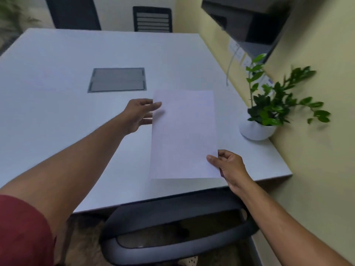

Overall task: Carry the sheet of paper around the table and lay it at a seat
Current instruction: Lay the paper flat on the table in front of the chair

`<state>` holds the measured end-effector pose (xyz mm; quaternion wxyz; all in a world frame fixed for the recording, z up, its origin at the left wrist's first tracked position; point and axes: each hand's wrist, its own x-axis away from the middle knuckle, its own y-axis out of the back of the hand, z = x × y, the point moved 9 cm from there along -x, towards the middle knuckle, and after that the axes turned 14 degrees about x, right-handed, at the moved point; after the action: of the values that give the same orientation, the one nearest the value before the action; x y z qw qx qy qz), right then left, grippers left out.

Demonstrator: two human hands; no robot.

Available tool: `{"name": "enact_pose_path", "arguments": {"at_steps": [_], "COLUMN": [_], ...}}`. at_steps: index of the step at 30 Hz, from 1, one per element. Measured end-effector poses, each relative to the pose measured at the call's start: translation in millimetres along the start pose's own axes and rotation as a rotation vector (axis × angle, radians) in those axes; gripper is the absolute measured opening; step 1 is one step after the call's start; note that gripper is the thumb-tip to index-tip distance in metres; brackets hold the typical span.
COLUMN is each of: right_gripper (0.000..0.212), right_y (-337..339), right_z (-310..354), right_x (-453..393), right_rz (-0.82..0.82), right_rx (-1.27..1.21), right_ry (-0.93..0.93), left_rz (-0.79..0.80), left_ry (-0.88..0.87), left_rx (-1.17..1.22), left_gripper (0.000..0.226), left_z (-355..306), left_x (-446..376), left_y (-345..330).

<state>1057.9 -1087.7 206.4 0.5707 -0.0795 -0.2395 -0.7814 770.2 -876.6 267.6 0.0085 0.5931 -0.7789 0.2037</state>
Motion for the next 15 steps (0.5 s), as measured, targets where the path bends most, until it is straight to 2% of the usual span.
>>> {"name": "enact_pose_path", "arguments": {"at_steps": [6,10,15], "right_gripper": [0.023,0.024,0.017], "right_y": [-34.1,-50.8,-87.3], "right_z": [-13.6,-25.9,-59.5], "right_x": [-52.9,-73.5,-113.9], "right_rz": [0.126,0.159,0.256], "right_rx": [0.094,0.139,0.319], "right_ry": [-0.056,-0.093,-0.173], "left_rz": [-0.027,-0.093,-0.203], "left_ry": [0.169,0.149,0.169], "left_rx": [-0.085,-0.105,-0.123], "left_gripper": [0.029,0.026,0.026], "left_z": [69.8,97.2,147.4], "left_x": [13.2,-4.6,-32.7], "left_y": [52.7,74.0,112.5]}}
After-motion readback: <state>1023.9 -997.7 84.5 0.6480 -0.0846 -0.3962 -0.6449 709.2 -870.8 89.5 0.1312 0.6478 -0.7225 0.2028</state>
